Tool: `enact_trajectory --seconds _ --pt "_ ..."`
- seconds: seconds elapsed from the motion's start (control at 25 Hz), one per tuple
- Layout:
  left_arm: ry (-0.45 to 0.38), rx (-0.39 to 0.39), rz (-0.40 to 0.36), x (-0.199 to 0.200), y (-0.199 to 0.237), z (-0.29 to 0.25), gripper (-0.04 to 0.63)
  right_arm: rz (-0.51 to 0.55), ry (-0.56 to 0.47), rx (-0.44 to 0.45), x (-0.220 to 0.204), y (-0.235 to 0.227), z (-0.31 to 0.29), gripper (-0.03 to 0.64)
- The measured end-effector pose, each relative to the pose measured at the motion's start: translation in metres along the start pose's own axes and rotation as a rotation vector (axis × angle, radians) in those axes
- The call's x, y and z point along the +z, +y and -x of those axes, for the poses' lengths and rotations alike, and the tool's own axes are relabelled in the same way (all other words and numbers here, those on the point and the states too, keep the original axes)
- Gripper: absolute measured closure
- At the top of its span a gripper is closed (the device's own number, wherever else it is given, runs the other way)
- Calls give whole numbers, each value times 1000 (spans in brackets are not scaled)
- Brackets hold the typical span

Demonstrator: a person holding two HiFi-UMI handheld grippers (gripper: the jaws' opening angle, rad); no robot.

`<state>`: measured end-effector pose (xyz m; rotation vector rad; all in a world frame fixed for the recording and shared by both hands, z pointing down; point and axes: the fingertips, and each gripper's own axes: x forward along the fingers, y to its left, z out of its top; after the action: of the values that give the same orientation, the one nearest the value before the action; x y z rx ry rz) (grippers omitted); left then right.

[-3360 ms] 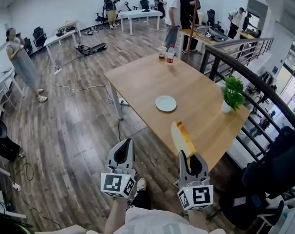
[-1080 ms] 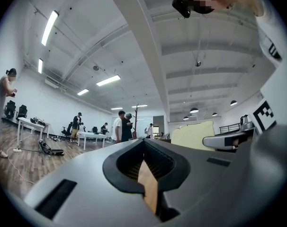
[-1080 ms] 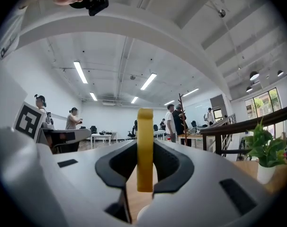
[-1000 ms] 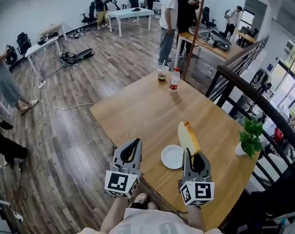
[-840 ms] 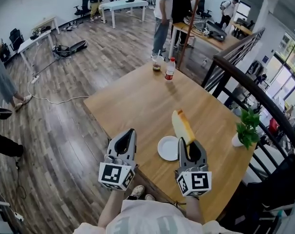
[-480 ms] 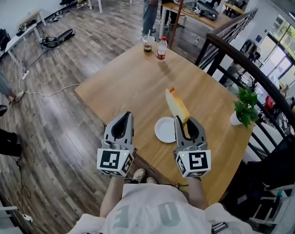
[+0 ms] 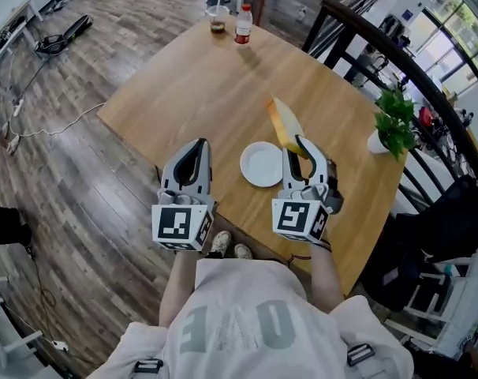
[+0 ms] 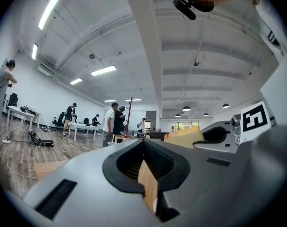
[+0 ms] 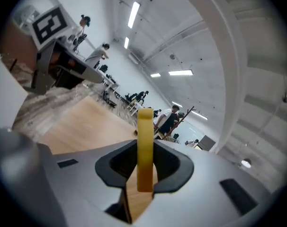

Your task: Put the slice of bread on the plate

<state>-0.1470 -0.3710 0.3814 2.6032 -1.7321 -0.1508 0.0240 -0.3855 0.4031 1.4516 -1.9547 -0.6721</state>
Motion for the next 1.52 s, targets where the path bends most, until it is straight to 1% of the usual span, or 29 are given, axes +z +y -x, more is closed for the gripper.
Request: enact_trajectory --seconds 0.12,0.24,0.36,0.44,0.52,0.64,0.84,1.0,1.12,1.24,1.32,1.44,1.52 --pt "13 -15 13 -9 -3 -3 588 155 74 6 -21 18 -10 526" --pt "27 -28 24 -18 -4 -6 588 274 134 58 -45 45 -21 528" --pt "44 -32 28 -28 -6 -7 588 346 191 104 -72 74 -31 528" --pt "54 -35 29 -32 -8 -5 588 385 227 115 -90 90 -34 528" --pt "57 -36 49 -34 -7 -4 588 415 251 123 -104 105 -37 528" --pt "56 -33 74 -34 -1 -2 588 441 265 118 -115 121 -42 528" --pt "55 -24 69 -33 6 1 588 471 313 107 -132 134 -55 528" --pt "53 -6 65 -31 14 5 588 536 327 109 -139 144 -59 526" --pt "52 0 62 -29 18 7 588 552 340 137 -146 155 -58 528" --pt "46 2 57 -26 19 10 588 538 354 163 -152 164 -56 526" --pt "41 6 55 -25 19 11 588 529 364 200 -155 170 -56 526" --pt "37 8 55 -24 20 11 588 486 378 269 -160 179 -55 526" --pt "34 8 53 -23 20 12 588 459 379 296 -160 181 -54 525"
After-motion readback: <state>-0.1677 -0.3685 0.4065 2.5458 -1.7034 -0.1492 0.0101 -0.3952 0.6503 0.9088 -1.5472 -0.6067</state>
